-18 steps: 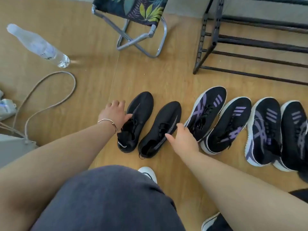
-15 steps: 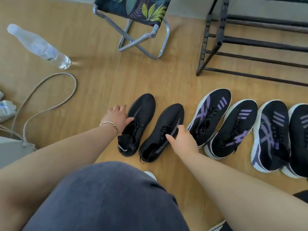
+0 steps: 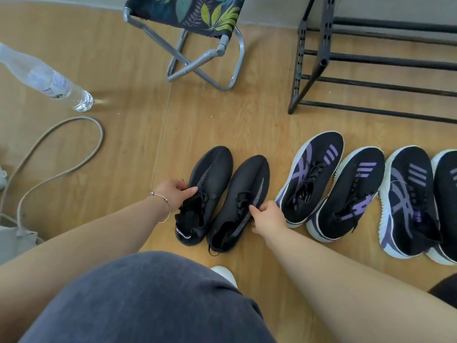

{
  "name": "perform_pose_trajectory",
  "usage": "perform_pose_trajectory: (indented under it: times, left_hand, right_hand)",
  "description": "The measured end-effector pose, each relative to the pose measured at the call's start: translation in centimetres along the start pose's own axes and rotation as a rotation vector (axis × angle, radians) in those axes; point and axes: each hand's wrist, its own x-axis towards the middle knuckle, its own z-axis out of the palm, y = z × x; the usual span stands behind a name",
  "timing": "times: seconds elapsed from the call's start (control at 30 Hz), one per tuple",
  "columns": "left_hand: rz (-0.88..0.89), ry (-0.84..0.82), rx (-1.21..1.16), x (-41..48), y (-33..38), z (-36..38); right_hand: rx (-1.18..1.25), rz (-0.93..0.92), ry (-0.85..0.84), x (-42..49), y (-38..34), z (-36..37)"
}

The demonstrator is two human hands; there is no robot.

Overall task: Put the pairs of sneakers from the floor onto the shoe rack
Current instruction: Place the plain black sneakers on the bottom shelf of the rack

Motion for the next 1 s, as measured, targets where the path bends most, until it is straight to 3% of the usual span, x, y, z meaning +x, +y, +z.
perform_pose_trajectory:
  times: [0.13, 0.4, 0.7, 1.0]
  left_hand:
    - [-0.033, -0.010, -0.099, 0.1, -0.4, 0.0]
    - [0.016, -0.026, -0.198, -0.6, 0.1, -0.8]
    - [0.139, -0.131, -0.332, -3.3, 9.2, -1.7]
    - [0.160, -0.235, -0.310, -4.1, 16.1, 2.7]
  right_hand:
    - [0.167, -0.005, -0.001, -0.8, -0.3, -0.3]
    - [0.185, -0.026, -0.041, -0.5, -2.4, -2.5]
    - [0.126, -0.086, -0.150, -1.2, -9.6, -13.5]
    - [-0.025, -0.123, -0.130, -0.4, -10.3, -23.9]
